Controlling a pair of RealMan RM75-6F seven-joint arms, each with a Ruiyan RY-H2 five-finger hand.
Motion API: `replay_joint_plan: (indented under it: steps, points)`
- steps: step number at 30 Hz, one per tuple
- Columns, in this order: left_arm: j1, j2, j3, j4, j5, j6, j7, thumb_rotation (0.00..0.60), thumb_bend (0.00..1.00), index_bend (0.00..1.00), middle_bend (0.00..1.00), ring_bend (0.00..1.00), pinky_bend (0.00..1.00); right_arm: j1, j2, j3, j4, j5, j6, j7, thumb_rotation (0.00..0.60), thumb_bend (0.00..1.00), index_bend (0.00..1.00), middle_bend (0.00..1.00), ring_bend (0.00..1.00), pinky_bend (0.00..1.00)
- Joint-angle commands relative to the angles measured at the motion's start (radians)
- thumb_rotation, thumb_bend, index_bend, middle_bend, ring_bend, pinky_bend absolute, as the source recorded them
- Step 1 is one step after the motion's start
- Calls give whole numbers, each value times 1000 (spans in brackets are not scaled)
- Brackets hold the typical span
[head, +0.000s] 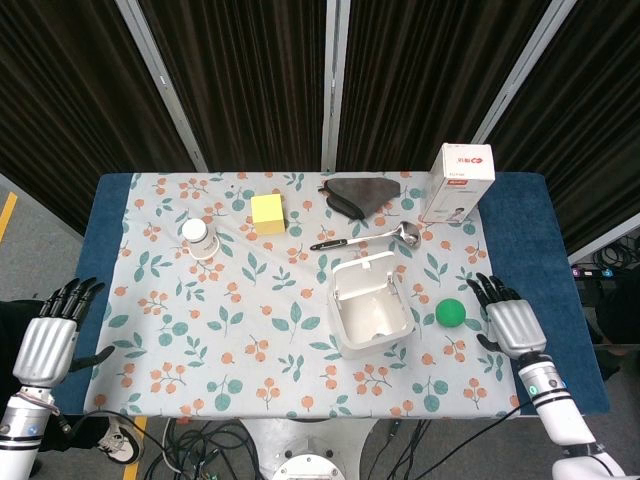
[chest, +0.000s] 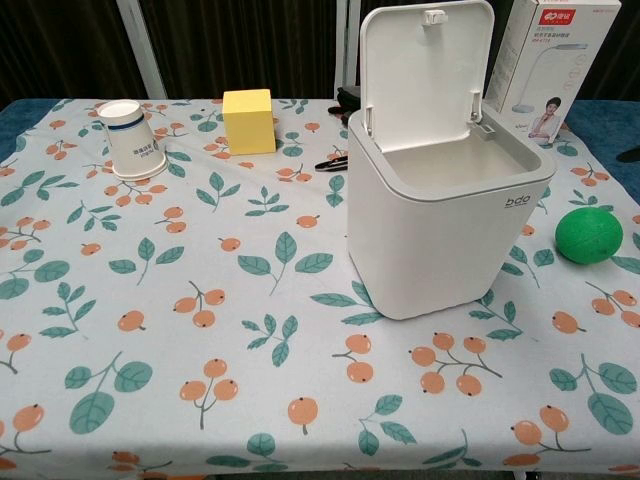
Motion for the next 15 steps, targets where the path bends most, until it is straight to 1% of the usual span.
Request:
replay_joint_plan:
  steps: [1, 4, 6, 8, 12, 15]
  points:
    - [0, 0, 0, 2, -3, -2, -1, 600, 91, 118, 94, 41, 134, 24, -27, 10, 10, 21, -22, -31, 600, 150, 0, 10, 0, 256]
    - [-2, -2, 0, 6, -4, -5, -5, 600, 91, 118, 94, 41, 133, 42, -42, 13, 10, 33, -33, -53, 600, 155, 0, 27, 8, 290]
    - [-3, -4, 1, 8, -3, -7, -7, 600, 90, 119, 94, 41, 133, 52, -49, 10, 8, 38, -42, -68, 600, 159, 0, 53, 42, 327]
    - [-2, -4, 2, 11, -3, -7, -10, 600, 91, 119, 94, 41, 133, 62, -56, 2, 6, 47, -59, -84, 600, 167, 15, 99, 89, 376]
    - [-1, -5, 2, 15, -4, -6, -16, 600, 91, 119, 94, 41, 133, 79, -77, -13, 16, 57, -81, -116, 600, 176, 101, 153, 136, 417]
    - [0, -3, 2, 16, -1, 0, -20, 600, 91, 119, 94, 41, 133, 90, -97, -18, 27, 63, -88, -133, 600, 182, 188, 209, 191, 454]
